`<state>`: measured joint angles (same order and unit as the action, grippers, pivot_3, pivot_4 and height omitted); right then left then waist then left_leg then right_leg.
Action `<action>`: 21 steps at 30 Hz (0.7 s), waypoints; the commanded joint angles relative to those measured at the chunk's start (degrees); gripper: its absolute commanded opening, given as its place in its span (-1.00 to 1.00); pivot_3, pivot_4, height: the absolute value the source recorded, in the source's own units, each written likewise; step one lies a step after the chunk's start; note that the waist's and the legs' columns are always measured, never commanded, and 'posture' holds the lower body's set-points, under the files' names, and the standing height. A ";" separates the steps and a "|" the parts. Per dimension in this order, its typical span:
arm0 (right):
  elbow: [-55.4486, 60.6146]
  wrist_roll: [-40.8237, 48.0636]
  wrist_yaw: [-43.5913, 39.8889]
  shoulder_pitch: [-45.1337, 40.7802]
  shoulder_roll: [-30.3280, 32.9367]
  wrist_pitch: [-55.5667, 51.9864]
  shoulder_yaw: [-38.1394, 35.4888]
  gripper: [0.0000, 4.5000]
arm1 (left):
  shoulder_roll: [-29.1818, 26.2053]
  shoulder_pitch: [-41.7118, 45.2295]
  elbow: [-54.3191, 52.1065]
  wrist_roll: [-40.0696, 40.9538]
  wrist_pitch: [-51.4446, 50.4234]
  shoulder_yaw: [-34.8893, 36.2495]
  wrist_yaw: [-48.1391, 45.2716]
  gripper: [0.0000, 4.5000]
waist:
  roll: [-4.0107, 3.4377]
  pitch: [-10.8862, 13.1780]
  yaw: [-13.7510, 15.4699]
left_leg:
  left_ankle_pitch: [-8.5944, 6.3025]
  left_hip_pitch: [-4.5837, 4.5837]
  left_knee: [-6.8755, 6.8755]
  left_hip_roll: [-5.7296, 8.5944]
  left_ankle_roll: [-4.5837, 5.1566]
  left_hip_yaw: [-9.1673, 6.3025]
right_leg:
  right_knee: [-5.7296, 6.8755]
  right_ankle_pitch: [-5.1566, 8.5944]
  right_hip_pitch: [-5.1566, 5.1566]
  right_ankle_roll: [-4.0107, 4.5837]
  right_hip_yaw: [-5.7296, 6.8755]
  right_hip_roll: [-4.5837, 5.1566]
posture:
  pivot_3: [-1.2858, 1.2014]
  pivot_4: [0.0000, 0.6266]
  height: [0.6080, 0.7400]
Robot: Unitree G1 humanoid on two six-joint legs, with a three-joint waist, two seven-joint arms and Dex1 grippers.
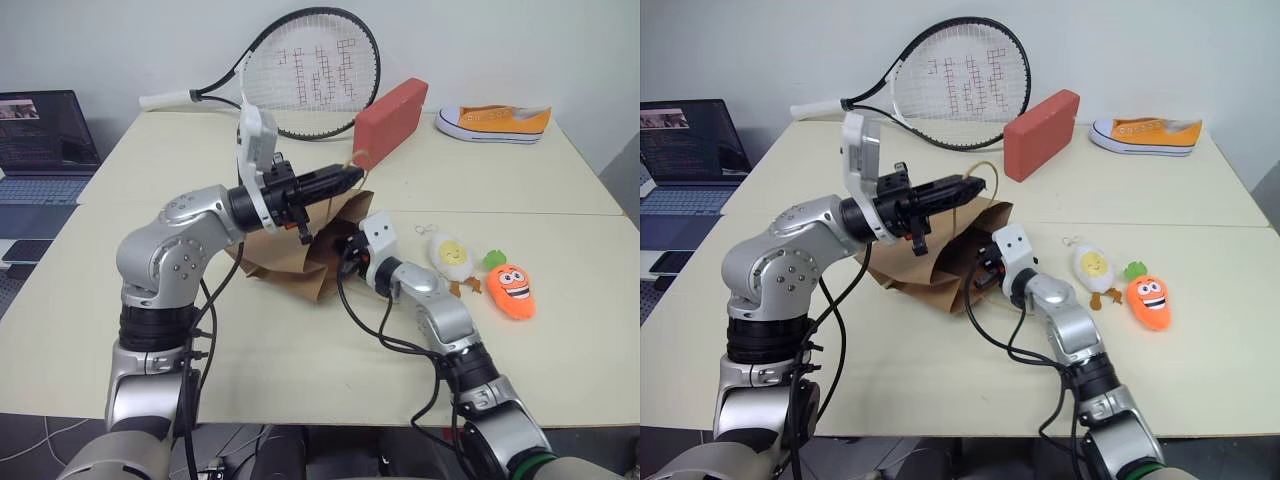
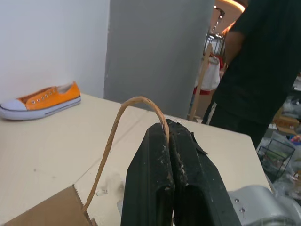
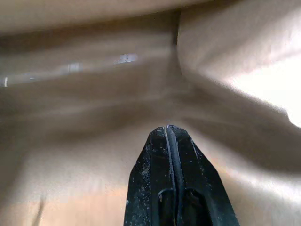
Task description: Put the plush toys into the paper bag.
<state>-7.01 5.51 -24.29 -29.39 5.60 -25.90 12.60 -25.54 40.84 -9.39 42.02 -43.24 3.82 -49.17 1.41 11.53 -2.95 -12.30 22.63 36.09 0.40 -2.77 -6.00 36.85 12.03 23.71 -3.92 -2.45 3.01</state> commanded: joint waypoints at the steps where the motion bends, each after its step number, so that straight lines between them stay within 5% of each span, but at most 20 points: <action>1: 10.58 1.84 -4.42 0.58 3.63 -5.16 0.57 -0.98 | -0.79 -0.61 -1.80 -1.21 1.90 -0.54 -0.21 -1.00 | 0.00 0.00 0.00 | 0.00 0.04 0.00 0.00 0.00 0.00 | 0.01 0.00 0.04 0.00 0.00 0.00 | 0.03 -0.52 1.00; 7: 15.95 4.64 -7.83 0.07 5.83 -10.80 1.07 -0.98 | -0.43 -1.67 -1.90 -2.29 2.92 -1.75 -0.58 -1.00 | 0.00 0.00 -0.24 | 0.00 0.03 0.00 -0.08 0.00 -0.01 | 0.02 0.01 0.07 0.01 0.01 -0.08 | 0.03 -0.52 1.00; 21: 0.22 0.93 -10.44 -6.81 2.06 0.08 4.78 -0.98 | -0.09 -3.25 -3.24 -0.58 0.99 -2.61 -1.14 -1.00 | 0.00 0.00 -0.29 | 0.00 0.08 -0.01 -0.09 0.00 -0.01 | 0.02 0.02 0.12 0.03 0.00 -0.11 | 0.03 -0.52 1.00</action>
<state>-6.44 6.41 -34.02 -35.04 8.27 -27.86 17.09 -25.55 37.39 -10.71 40.43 -42.24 1.43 -49.69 1.41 11.52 -3.24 -12.30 22.70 36.09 0.31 -2.77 -6.02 36.88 12.05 23.83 -3.89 -2.45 2.91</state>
